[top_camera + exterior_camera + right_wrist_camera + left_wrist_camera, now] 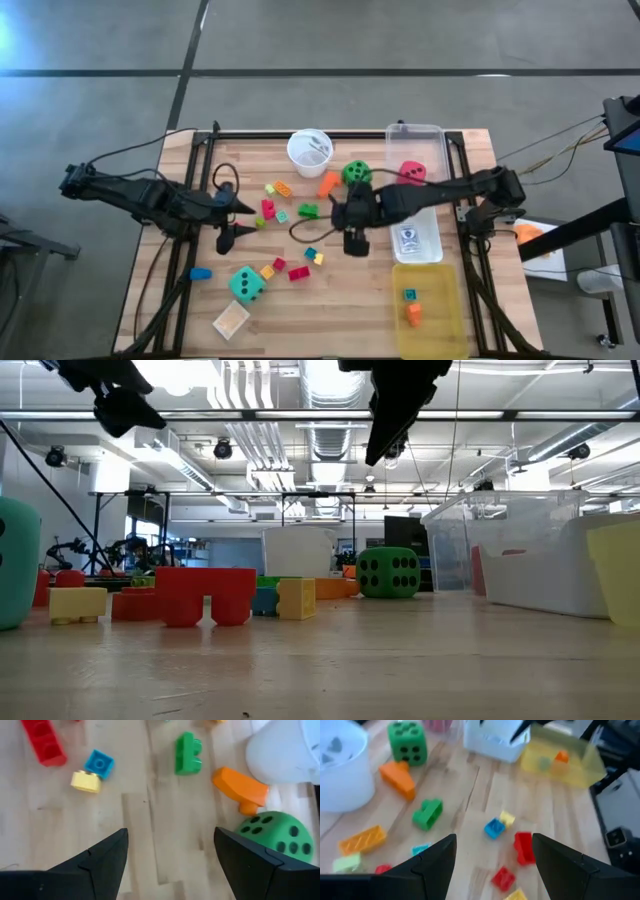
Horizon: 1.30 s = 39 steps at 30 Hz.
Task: Pick & Place Toys
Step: Put the red game piece into the yellow bin
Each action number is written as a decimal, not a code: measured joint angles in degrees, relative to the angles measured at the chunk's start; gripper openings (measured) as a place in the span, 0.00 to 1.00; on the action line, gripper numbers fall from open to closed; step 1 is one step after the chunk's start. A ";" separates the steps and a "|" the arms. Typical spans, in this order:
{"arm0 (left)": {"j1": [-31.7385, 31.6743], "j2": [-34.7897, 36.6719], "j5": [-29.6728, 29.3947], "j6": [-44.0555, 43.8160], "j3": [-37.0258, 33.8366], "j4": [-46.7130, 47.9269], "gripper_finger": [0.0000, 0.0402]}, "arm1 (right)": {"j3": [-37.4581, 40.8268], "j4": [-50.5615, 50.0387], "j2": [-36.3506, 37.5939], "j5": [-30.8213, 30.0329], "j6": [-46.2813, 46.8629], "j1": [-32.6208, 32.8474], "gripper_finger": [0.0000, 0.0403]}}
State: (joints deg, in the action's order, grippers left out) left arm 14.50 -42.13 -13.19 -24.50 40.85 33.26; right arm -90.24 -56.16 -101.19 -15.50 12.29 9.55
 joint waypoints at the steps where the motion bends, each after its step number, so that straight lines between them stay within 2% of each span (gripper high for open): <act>1: 0.00 -0.04 0.00 1.01 -0.60 -2.22 0.66 | 0.00 0.36 -0.09 -0.07 0.73 0.90 0.71; 8: 0.02 -0.40 -0.14 5.96 -3.71 -13.38 0.66 | 1.92 2.17 0.29 -3.86 5.26 7.03 0.71; 15: 0.02 -4.08 1.99 4.71 -3.08 -15.07 0.66 | 3.69 2.62 0.72 -7.02 8.87 10.69 0.71; 22: 0.23 -18.75 8.90 7.18 0.58 -15.11 0.66 | 5.39 3.63 0.72 -7.20 12.52 12.35 0.71; 26: 1.65 -28.11 9.81 6.84 2.82 -15.13 0.66 | 6.49 4.09 0.72 -7.18 13.27 13.00 0.71; 33: 6.46 -40.67 9.22 5.79 8.47 -15.38 0.66 | 6.80 4.28 0.72 -7.20 13.75 13.47 0.71; 39: 10.36 -49.46 2.57 4.73 12.66 -14.41 0.66 | 6.80 4.38 0.72 -7.29 14.39 14.16 0.71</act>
State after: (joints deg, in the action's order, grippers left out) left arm 24.86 -91.59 -10.61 -19.77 53.51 18.85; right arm -83.44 -51.78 -100.47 -22.79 26.69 23.71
